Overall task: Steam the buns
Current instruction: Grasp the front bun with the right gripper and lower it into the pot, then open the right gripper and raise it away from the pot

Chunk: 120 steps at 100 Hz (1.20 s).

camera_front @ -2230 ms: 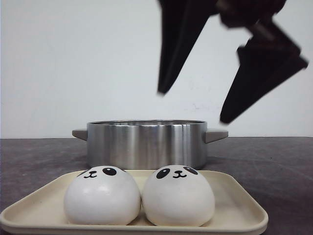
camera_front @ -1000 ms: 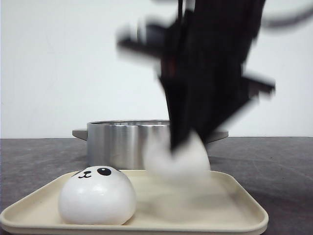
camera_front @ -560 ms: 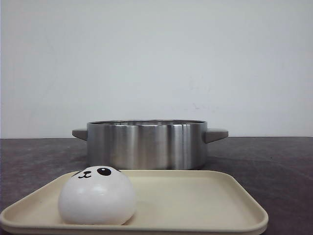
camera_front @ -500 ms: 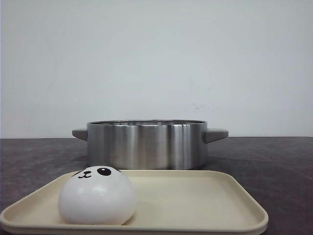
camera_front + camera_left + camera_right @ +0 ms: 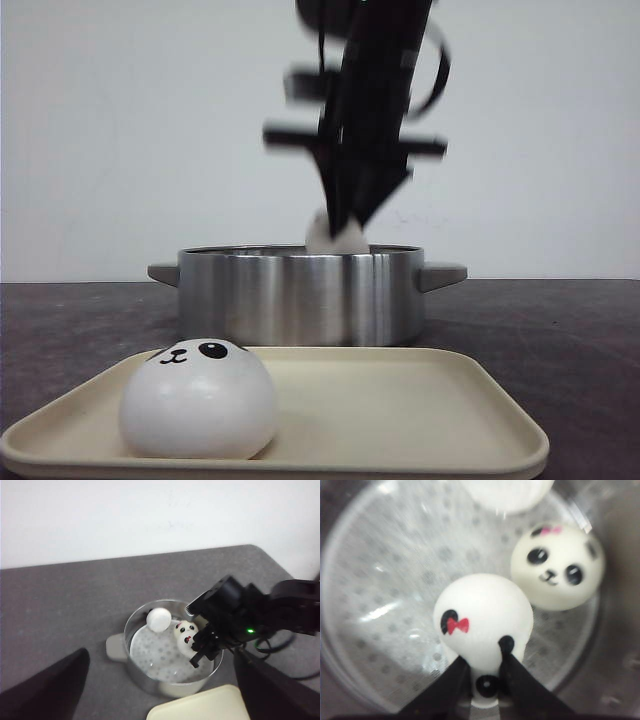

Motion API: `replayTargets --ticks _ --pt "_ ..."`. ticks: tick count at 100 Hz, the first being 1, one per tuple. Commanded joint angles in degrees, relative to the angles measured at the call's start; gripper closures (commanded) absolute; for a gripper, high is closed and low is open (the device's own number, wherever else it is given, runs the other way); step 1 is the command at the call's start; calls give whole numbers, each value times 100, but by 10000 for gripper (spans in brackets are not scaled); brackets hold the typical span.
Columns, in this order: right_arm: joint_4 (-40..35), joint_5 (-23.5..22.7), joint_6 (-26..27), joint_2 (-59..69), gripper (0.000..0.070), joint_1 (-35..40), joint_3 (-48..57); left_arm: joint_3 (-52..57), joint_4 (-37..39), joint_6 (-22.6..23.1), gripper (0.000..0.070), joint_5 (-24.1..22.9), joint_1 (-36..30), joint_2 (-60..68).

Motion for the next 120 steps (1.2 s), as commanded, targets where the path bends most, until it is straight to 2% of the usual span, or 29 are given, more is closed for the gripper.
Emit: replayTargets --ticks 1,8,20,27,44,60,70,74,77,84,86,104,120 --pt "68 -57 -70 122 693 4 90 125 -17 -11 160 -55 -46 31" --pt "61 -166 -68 140 653 -39 90 125 -90 -9 160 -76 -46 31" --pt "105 -166 -44 138 385 -39 90 125 -149 -9 160 -146 -46 31" --pt "39 -153 -33 138 281 -44 90 125 -160 -9 160 -160 -46 31" --pt "-79 -153 -20 138 252 -72 90 125 -197 -9 160 -160 -46 31" --pt "-142 -155 -35 114 164 -92 175 122 -352 -7 160 -160 -46 37" --pt "-520 -155 -61 87 170 -116 487 98 -551 -13 160 -157 -46 46" --pt "-693 -153 -85 61 222 -116 654 70 -632 -44 160 -157 -46 48" --pt "-835 -155 -107 20 315 -116 787 35 -682 -96 160 -151 -48 48" --pt "-1110 -157 -219 -155 636 -96 1062 -116 -743 -256 160 -70 -48 46" --pt "-1169 -155 -234 -227 700 -76 1134 -179 -743 -310 160 -7 -48 44" --pt "-1200 -153 -297 -1298 688 179 1388 -992 -713 -619 159 946 -50 63" --pt "-1147 -114 -293 -2457 688 505 1388 -2061 -195 -896 156 1246 -168 74"
